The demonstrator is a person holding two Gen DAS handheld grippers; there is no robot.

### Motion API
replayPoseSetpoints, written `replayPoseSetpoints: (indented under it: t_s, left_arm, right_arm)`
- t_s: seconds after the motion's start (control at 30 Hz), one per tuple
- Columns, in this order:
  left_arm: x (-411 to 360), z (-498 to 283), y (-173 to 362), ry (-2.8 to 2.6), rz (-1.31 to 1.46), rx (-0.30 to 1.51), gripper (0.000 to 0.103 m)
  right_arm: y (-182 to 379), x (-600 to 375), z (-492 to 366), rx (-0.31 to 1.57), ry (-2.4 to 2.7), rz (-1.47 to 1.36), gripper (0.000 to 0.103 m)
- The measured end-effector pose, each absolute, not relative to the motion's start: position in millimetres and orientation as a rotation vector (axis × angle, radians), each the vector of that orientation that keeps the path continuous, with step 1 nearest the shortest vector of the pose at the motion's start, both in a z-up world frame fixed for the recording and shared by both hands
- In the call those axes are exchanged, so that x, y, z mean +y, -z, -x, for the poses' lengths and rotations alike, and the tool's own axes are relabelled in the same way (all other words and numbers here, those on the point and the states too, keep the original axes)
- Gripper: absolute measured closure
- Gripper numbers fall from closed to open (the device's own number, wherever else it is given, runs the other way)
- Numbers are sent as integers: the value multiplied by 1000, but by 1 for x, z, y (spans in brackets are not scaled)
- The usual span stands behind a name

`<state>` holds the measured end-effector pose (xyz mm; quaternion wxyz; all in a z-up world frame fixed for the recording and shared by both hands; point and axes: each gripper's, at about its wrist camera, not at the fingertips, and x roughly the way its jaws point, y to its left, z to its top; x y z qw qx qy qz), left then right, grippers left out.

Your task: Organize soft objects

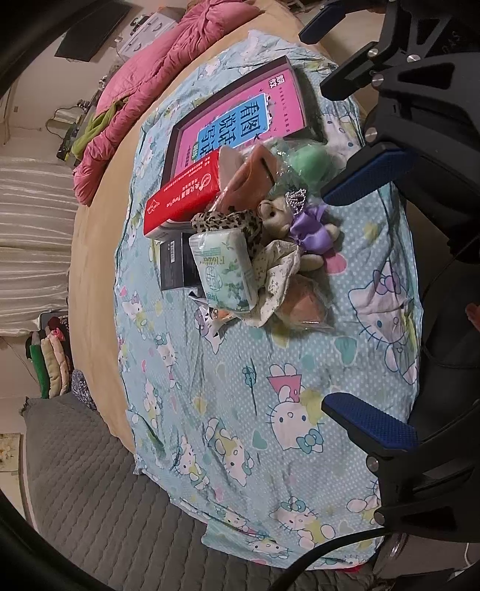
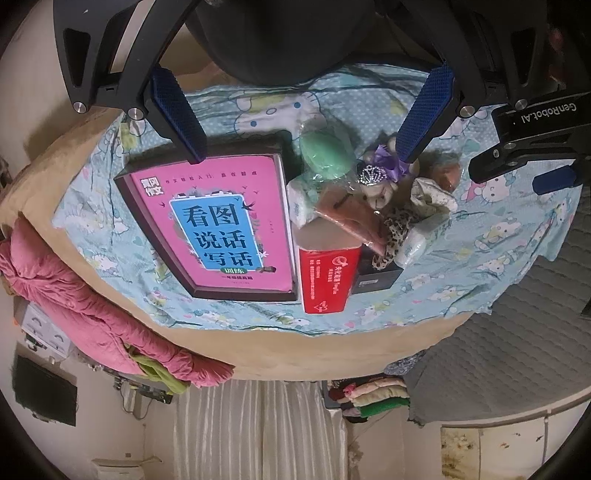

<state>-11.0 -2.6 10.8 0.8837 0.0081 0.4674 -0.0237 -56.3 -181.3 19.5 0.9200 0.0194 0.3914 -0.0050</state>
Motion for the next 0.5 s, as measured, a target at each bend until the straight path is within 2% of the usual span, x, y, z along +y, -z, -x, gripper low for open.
replayPoseSetpoints:
  t_s: [0.5]
  left_arm:
    - [-6,13,-15,61,-18,964,1]
  right_arm:
    - [-19,-182,56,809,11,-43,1]
